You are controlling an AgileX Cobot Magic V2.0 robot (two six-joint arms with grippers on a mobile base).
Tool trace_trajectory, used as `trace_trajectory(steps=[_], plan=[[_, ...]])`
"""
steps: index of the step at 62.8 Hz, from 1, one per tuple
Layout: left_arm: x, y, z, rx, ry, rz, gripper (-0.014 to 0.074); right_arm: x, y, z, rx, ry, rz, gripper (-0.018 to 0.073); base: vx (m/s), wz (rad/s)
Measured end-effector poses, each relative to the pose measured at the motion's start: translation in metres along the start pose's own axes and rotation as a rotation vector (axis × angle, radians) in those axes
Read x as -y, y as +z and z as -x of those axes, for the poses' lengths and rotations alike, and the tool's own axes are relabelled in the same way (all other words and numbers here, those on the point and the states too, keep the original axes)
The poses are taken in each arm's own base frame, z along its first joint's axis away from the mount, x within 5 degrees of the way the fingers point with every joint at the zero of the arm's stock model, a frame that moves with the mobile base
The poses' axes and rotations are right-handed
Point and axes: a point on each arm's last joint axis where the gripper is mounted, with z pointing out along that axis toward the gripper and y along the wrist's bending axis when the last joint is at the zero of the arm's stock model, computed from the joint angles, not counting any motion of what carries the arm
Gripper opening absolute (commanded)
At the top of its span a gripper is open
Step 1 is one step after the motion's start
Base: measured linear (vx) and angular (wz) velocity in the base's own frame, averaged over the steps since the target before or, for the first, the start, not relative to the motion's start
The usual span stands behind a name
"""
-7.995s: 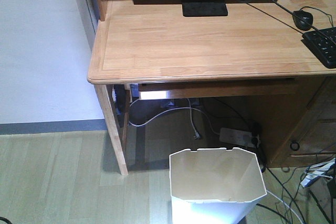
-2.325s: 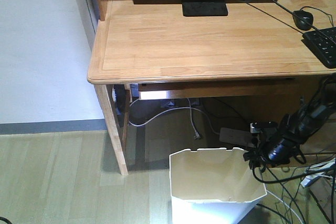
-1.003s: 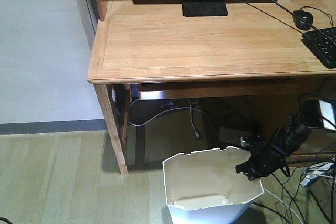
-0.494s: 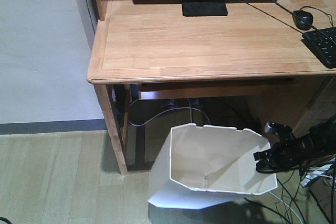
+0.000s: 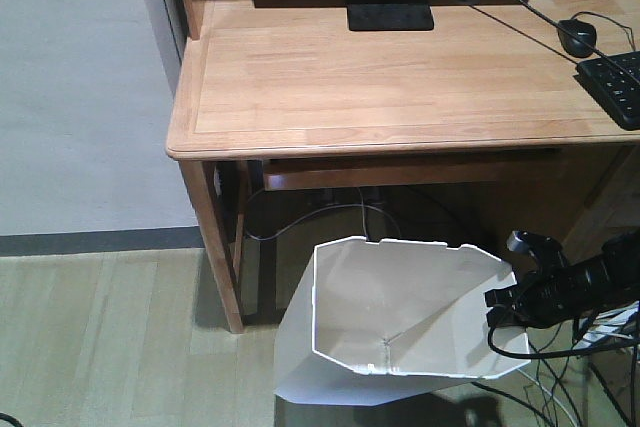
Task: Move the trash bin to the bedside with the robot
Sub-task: 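Close the right gripper on the bin rim nearest the robot's right side, then hold the bin with the right gripper while the base turns toward the bed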
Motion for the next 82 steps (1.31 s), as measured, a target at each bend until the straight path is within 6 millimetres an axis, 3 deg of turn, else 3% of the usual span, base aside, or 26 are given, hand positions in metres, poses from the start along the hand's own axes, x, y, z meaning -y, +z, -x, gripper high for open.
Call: trace_trajectory(steps=[44, 82], plan=[[0.0000, 0.0000, 0.0000, 0.000, 0.000, 0.000, -0.0006, -0.0013, -0.0002, 0.0004, 0.004, 0.008, 0.018, -0.0004, -0.01, 0.05], [0.0000, 0.0000, 0.0000, 0.000, 0.000, 0.000, -0.0006, -0.0002, -0.0008, 0.0002, 0.006, 0.014, 0.017, -0.0004, -0.07, 0.46]])
